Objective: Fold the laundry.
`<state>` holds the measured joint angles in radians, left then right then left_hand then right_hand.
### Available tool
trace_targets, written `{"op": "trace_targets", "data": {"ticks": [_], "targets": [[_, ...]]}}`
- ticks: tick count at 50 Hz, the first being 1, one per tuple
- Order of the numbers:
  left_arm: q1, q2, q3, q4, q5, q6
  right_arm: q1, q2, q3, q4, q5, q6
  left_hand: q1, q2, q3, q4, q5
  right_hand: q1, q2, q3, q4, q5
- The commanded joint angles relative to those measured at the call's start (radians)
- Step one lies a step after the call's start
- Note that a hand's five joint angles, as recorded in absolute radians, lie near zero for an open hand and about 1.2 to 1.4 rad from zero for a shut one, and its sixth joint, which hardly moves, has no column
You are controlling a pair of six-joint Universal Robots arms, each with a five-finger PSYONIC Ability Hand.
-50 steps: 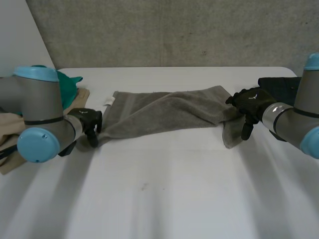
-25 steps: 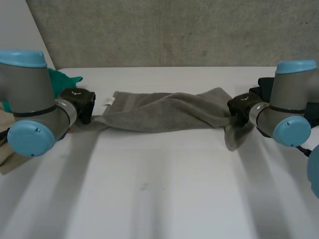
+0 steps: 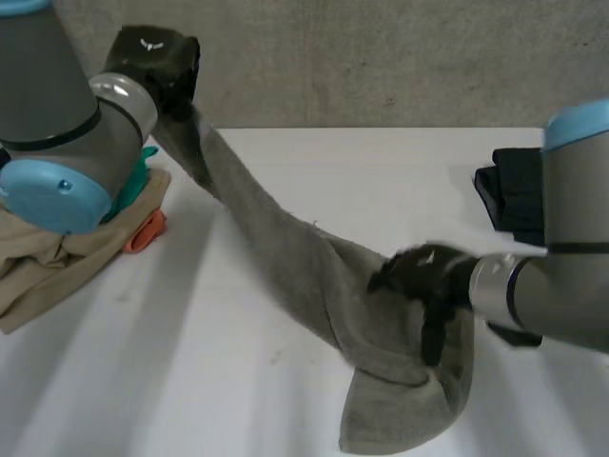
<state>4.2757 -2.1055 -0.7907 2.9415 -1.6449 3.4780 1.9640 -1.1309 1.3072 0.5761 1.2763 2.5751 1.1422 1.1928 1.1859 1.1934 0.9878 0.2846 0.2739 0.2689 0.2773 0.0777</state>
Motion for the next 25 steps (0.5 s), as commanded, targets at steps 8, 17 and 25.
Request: {"op": "trace_targets", "data": {"ticks": [8,17,25], "targets": [[-0.034,0.246,-0.108,0.013,0.138,-0.005,-0.057,0.152,-0.374,-0.03,-0.009,0.178,0.254,0.203,0.21,0.203,0.234,-0.11,-0.099,-0.094,-0.103,-0.078],[-0.034,0.433,-0.252,0.108,0.208,-0.025,0.035,0.479,-0.64,-0.059,-0.023,0.177,0.254,0.203,0.21,0.203,0.234,-0.11,-0.099,-0.094,-0.103,-0.078],[0.006,0.51,-0.337,0.2,0.226,-0.034,0.053,0.603,-0.746,-0.082,0.018,0.226,0.254,0.203,0.21,0.203,0.234,0.36,0.371,0.376,0.367,0.392]]}}
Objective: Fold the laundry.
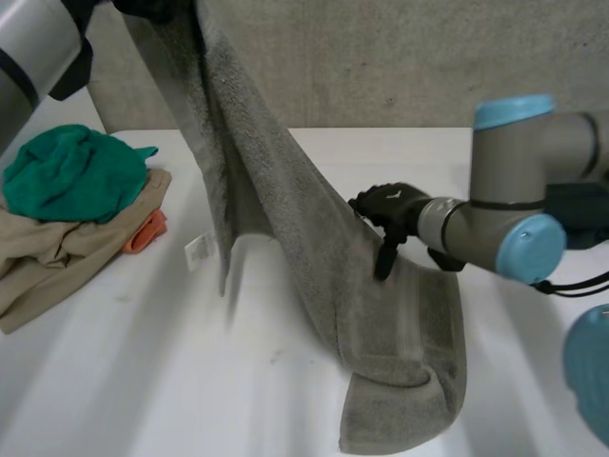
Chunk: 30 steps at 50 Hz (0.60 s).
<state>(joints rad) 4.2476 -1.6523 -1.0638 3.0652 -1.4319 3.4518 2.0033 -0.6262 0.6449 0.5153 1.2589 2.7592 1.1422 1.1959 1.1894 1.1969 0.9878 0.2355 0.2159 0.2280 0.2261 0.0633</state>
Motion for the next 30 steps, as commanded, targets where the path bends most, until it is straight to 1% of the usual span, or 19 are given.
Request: {"op": "trace_targets", "data": {"ticks": [1,2,3,4,6,7,10,11,14,15,17,18,20,21,24,26,28,30], "targets": [[0.038,0.062,-0.068,0.086,0.018,-0.009,0.012,0.103,-0.096,-0.032,0.043,0.052,0.254,0.2,0.207,0.199,0.234,0.659,0.678,0.666,0.668,0.656],[0.044,0.063,-0.07,0.092,0.022,-0.013,0.011,0.106,-0.109,-0.044,0.054,0.062,0.254,0.2,0.207,0.199,0.234,0.935,0.954,0.942,0.944,0.932],[0.049,0.065,-0.07,0.096,0.025,-0.014,0.009,0.106,-0.125,-0.057,0.068,0.071,0.254,0.2,0.207,0.199,0.234,1.159,1.178,1.166,1.168,1.156],[0.055,0.066,-0.07,0.101,0.027,-0.014,0.002,0.097,-0.155,-0.081,0.098,0.089,0.254,0.2,0.207,0.199,0.234,1.161,1.18,1.168,1.17,1.158],[0.066,0.063,-0.068,0.101,0.028,-0.013,-0.008,0.073,-0.186,-0.104,0.131,0.1,0.254,0.2,0.207,0.199,0.234,1.161,1.18,1.168,1.17,1.158],[0.078,0.054,-0.058,0.102,0.025,-0.013,-0.015,0.034,-0.206,-0.129,0.155,0.102,0.254,0.2,0.207,0.199,0.234,1.161,1.18,1.168,1.17,1.158],[0.098,0.013,-0.032,0.102,0.016,-0.011,-0.024,-0.041,-0.225,-0.182,0.178,0.086,0.254,0.2,0.207,0.199,0.234,1.161,1.18,1.168,1.17,1.158],[0.11,-0.028,-0.006,0.104,0.005,-0.014,-0.034,-0.096,-0.225,-0.242,0.189,0.07,0.254,0.2,0.207,0.199,0.234,1.161,1.18,1.168,1.17,1.158],[0.129,-0.101,0.06,0.101,-0.03,-0.01,-0.052,-0.182,-0.205,-0.348,0.201,0.05,0.254,0.2,0.207,0.199,0.234,1.161,1.18,1.168,1.17,1.158],[0.139,-0.144,0.112,0.098,-0.065,-0.014,-0.063,-0.234,-0.185,-0.406,0.203,0.043,0.254,0.2,0.207,0.199,0.234,1.161,1.18,1.168,1.17,1.158],[0.146,-0.182,0.162,0.092,-0.108,-0.014,-0.08,-0.301,-0.144,-0.472,0.198,0.034,0.254,0.2,0.207,0.199,0.234,1.161,1.18,1.168,1.17,1.158],[0.147,-0.213,0.2,0.083,-0.142,-0.014,-0.086,-0.323,-0.125,-0.482,0.197,0.033,0.254,0.2,0.207,0.199,0.234,1.161,1.18,1.168,1.17,1.158],[0.149,-0.231,0.231,0.078,-0.169,-0.019,-0.1,-0.361,-0.084,-0.479,0.192,0.031,0.254,0.2,0.207,0.199,0.234,1.161,1.18,1.168,1.17,1.158],[0.149,-0.236,0.243,0.075,-0.183,-0.019,-0.113,-0.397,-0.032,-0.466,0.186,0.03,0.254,0.2,0.207,0.199,0.234,1.161,1.18,1.168,1.17,1.158],[0.147,-0.23,0.228,0.075,-0.179,-0.023,-0.133,-0.449,0.063,-0.443,0.172,0.028,0.254,0.2,0.207,0.199,0.234,1.161,1.18,1.168,1.17,1.158],[0.146,-0.221,0.185,0.075,-0.16,-0.029,-0.139,-0.506,0.172,-0.422,0.148,0.025,0.254,0.2,0.207,0.199,0.234,1.161,1.18,1.168,1.17,1.158],[0.14,-0.213,0.141,0.073,-0.142,-0.028,-0.149,-0.539,0.251,-0.408,0.12,0.016,0.254,0.2,0.207,0.199,0.234,1.161,1.18,1.168,1.17,1.158],[0.127,-0.201,0.046,0.075,-0.114,-0.025,-0.158,-0.581,0.37,-0.384,0.076,-0.004,0.254,0.2,0.207,0.199,0.234,1.161,1.18,1.168,1.17,1.158]]}}
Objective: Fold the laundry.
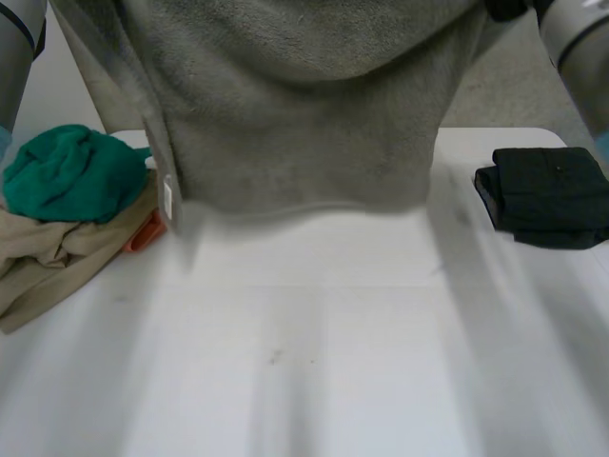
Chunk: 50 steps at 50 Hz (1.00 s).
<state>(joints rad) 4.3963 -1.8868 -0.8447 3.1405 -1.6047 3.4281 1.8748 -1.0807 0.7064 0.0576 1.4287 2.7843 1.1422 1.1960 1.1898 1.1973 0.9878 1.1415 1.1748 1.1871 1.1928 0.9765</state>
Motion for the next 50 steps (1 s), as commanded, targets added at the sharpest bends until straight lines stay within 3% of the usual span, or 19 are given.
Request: {"op": "trace_targets", "data": {"ticks": [1,8,14,21,23,28,35,43,50], "targets": [[-0.024,0.038,-0.213,0.001,0.066,0.002,-0.032,-0.136,0.355,0.082,-0.108,-0.037,0.254,0.2,0.206,0.199,0.234,0.255,0.221,0.209,0.203,0.245],[-0.023,0.018,-0.551,0.036,0.115,0.068,-0.049,-0.148,0.694,0.097,-0.175,-0.112,0.254,0.2,0.206,0.199,0.234,0.255,0.221,0.209,0.203,0.245],[-0.021,-0.122,-0.695,0.163,0.135,0.179,-0.039,-0.009,0.827,0.029,-0.215,-0.207,0.254,0.2,0.206,0.199,0.234,0.255,0.221,0.209,0.203,0.245],[-0.028,-0.173,-0.659,0.124,0.091,0.266,-0.036,0.065,0.809,-0.027,-0.208,-0.213,-0.288,-0.342,-0.336,-0.343,-0.308,0.255,0.221,0.209,0.203,0.245],[-0.023,-0.147,-0.645,0.093,0.062,0.26,-0.04,0.053,0.812,-0.039,-0.208,-0.172,-0.435,-0.489,-0.483,-0.49,-0.455,-0.21,-0.243,-0.255,-0.261,-0.219],[0.0,-0.04,-0.652,0.061,0.037,0.169,-0.069,-0.011,0.828,-0.033,-0.202,-0.06,-0.67,-0.724,-0.718,-0.725,-0.69,-0.608,-0.641,-0.653,-0.659,-0.617],[0.031,-0.018,-0.66,-0.017,0.032,0.045,-0.124,-0.085,0.861,0.047,-0.166,0.162,-0.758,-0.812,-0.806,-0.814,-0.779,-0.706,-0.739,-0.751,-0.757,-0.715],[0.097,-0.1,-0.616,-0.103,0.042,0.016,-0.151,-0.07,0.877,0.076,-0.152,0.399,-0.794,-0.847,-0.841,-0.849,-0.814,-0.75,-0.783,-0.795,-0.801,-0.759],[0.167,-0.175,-0.561,-0.181,0.137,0.005,-0.126,-0.025,0.883,0.071,-0.11,0.482,-0.791,-0.845,-0.838,-0.846,-0.811,-0.741,-0.774,-0.786,-0.792,-0.75]]}}
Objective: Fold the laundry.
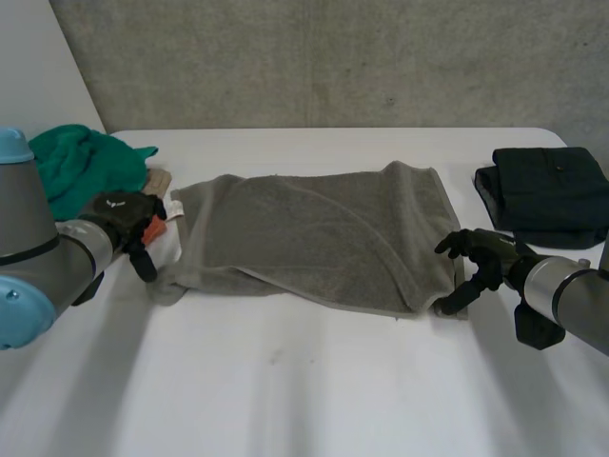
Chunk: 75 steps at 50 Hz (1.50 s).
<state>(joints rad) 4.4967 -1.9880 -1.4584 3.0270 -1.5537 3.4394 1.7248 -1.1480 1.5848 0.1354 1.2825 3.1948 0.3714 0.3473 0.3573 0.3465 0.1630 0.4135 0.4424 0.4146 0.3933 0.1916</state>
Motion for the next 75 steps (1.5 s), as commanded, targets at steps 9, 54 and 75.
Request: {"op": "trace_targets", "data": {"ticks": [9,54,75], "targets": [[0.104,-0.186,0.164,-0.188,0.195,-0.017,0.113,0.105,-0.003,-0.138,0.202,-0.009,0.027,0.051,0.041,0.052,0.061,0.057,0.028,0.056,0.077,0.105],[-0.053,-0.077,0.252,-0.192,-0.077,0.613,-0.005,0.073,-0.365,0.523,0.119,-1.32,1.025,1.049,1.039,1.05,1.059,0.983,0.954,0.982,1.003,1.03],[-0.091,-0.1,0.781,0.308,-0.091,0.373,0.105,0.033,-0.784,-0.255,0.146,-0.871,1.025,1.049,1.039,1.05,1.059,0.983,0.954,0.982,1.003,1.03]]}}
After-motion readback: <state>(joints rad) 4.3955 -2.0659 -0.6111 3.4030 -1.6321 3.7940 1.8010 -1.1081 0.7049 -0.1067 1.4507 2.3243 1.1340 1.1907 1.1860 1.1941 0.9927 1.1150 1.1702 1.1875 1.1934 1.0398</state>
